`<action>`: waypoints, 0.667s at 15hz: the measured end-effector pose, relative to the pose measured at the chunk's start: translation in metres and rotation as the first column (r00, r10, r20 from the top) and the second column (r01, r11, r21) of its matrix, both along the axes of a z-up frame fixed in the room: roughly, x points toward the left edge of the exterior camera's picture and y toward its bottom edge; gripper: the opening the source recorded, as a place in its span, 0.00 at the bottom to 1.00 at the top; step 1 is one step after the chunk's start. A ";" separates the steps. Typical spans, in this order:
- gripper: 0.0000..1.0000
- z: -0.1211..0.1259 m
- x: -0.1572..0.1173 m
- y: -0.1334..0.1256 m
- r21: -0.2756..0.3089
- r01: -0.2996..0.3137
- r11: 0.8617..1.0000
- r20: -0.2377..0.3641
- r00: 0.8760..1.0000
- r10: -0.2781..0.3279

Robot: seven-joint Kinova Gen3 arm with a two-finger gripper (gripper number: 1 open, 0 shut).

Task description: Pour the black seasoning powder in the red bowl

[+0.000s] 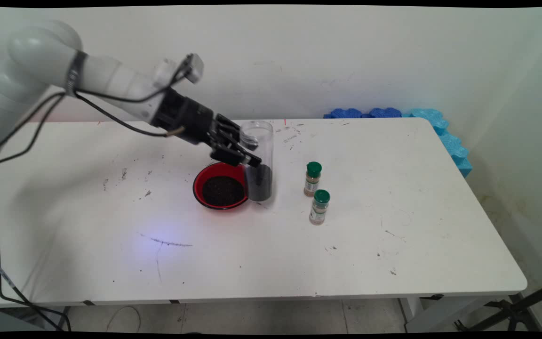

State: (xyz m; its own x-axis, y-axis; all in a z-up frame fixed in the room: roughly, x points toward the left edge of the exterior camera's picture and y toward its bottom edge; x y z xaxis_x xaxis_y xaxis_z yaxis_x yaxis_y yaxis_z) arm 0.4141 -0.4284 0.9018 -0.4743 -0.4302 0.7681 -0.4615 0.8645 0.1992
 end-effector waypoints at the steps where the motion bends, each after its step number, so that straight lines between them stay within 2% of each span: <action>1: 0.00 0.010 0.005 0.004 0.006 0.001 1.000 -0.005 1.000 -0.001; 10: 0.00 0.087 0.042 0.031 0.045 0.000 0.999 -0.077 0.997 0.004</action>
